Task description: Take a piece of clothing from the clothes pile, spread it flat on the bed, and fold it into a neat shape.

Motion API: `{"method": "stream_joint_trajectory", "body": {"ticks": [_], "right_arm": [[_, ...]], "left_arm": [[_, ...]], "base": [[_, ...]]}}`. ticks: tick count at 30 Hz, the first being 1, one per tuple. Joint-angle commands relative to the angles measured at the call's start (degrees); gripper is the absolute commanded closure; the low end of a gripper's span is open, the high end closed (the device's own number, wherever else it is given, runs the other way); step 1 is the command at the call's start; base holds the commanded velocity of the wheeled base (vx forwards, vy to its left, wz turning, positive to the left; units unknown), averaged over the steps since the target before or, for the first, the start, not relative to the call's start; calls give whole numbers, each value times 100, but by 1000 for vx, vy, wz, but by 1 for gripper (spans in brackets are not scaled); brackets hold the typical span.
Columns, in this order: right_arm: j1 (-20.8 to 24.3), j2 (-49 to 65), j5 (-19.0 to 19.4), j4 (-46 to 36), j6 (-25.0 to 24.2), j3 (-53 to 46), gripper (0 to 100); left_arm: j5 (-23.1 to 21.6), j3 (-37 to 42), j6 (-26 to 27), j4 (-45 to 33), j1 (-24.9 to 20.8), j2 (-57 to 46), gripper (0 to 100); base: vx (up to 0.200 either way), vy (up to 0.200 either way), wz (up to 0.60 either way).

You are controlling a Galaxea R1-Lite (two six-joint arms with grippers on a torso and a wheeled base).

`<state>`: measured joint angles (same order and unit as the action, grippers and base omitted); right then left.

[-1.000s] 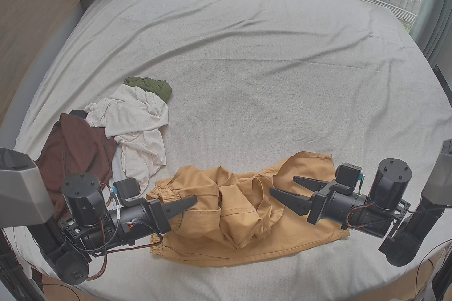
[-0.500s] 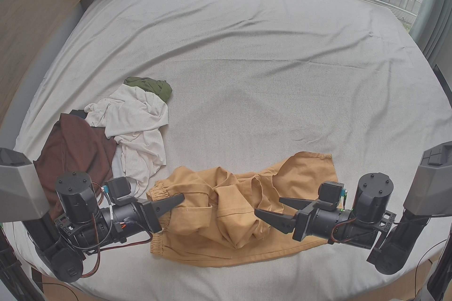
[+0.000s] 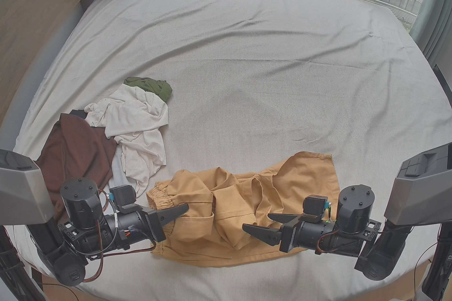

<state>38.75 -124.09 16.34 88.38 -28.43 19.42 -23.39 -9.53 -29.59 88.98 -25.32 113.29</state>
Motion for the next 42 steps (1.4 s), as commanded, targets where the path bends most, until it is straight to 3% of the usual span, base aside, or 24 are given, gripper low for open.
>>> {"method": "stream_joint_trajectory", "body": {"ticks": [1, 17, 23, 42], "right_arm": [[36, -116, 1, 4, 4, 106, 0], [220, 508, -104, -5, -40, 27, 0], [466, 280, -122, 4, -40, 0, 0], [440, -274, -122, 4, -40, 0, 0]], "left_arm": [[1, 4, -3, 5, -43, -8, 100], [1, 30, 6, 5, -52, 0, 100], [1, 22, 6, 5, -43, 9, 100], [10, 30, 14, 5, 1, -52, 100]], "base": [[0, 0, 0], [0, 0, 0], [0, 0, 0], [0, 0, 0]]}}
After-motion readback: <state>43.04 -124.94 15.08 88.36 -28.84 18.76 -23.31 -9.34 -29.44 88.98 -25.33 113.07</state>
